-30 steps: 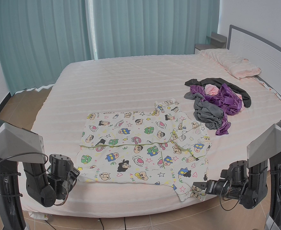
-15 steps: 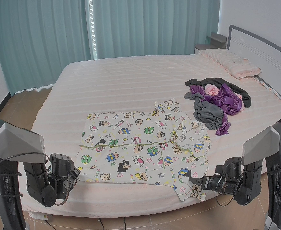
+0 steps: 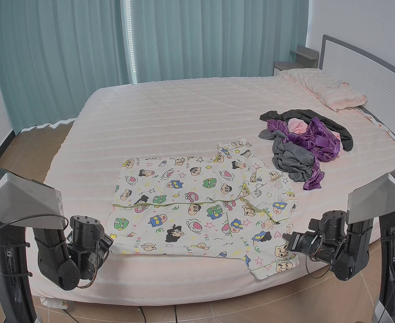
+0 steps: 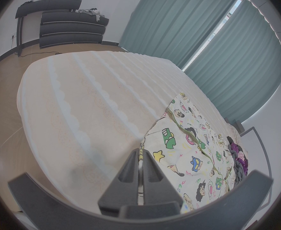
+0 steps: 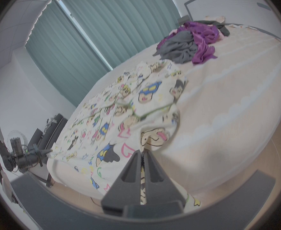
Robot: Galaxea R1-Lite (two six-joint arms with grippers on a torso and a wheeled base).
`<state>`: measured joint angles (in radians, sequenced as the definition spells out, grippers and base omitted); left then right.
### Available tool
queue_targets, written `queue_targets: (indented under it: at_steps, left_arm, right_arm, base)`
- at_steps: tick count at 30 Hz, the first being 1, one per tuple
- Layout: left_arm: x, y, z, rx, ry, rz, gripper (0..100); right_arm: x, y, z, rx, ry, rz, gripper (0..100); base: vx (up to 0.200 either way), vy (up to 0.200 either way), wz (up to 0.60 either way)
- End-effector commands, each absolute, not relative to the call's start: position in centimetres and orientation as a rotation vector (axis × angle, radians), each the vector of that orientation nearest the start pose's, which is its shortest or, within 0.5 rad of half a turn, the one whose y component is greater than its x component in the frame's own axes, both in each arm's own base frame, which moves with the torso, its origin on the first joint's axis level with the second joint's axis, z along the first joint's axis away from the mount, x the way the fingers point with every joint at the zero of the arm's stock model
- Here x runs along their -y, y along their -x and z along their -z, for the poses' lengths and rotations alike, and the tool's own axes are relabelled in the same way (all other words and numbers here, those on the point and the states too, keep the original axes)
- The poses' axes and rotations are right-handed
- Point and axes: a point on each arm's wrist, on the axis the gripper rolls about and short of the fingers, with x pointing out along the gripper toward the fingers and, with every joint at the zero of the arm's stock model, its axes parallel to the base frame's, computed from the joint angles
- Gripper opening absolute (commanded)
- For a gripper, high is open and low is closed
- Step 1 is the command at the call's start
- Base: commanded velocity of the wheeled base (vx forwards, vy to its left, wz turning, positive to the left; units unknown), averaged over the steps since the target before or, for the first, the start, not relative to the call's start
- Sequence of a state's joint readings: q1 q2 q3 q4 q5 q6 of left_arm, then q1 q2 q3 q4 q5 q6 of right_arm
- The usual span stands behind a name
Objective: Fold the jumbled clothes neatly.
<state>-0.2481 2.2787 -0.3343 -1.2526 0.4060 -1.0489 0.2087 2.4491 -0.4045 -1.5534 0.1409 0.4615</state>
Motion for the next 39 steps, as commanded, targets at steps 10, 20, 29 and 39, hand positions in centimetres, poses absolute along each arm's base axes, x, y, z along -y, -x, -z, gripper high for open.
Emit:
queue_targets:
  at_steps: [10, 20, 29, 39]
  left_arm:
    - [6.5, -29.5, 3.4, -0.451, 0.810, -0.447, 0]
    - [6.6, -29.7, 3.6, -0.452, 0.811, -0.444, 0]
    - [6.6, -29.6, 3.6, -0.455, 0.810, -0.446, 0]
    - [6.7, -29.6, 3.6, -0.456, 0.809, -0.439, 0]
  right_arm:
    - [-4.6, -33.2, 5.3, -0.515, -0.450, -0.158, 0]
    - [-2.2, -30.1, 3.7, -0.577, -0.439, -0.210, 100]
    - [-0.6, -27.7, 4.3, -0.646, -0.365, -0.303, 100]
    - [-2.2, -27.0, 5.6, -0.709, -0.307, -0.468, 100]
  base:
    - [0.000, 0.000, 0.00]
    - [0.000, 0.000, 0.00]
    - [0.000, 0.000, 0.00]
    - [0.000, 0.000, 0.00]
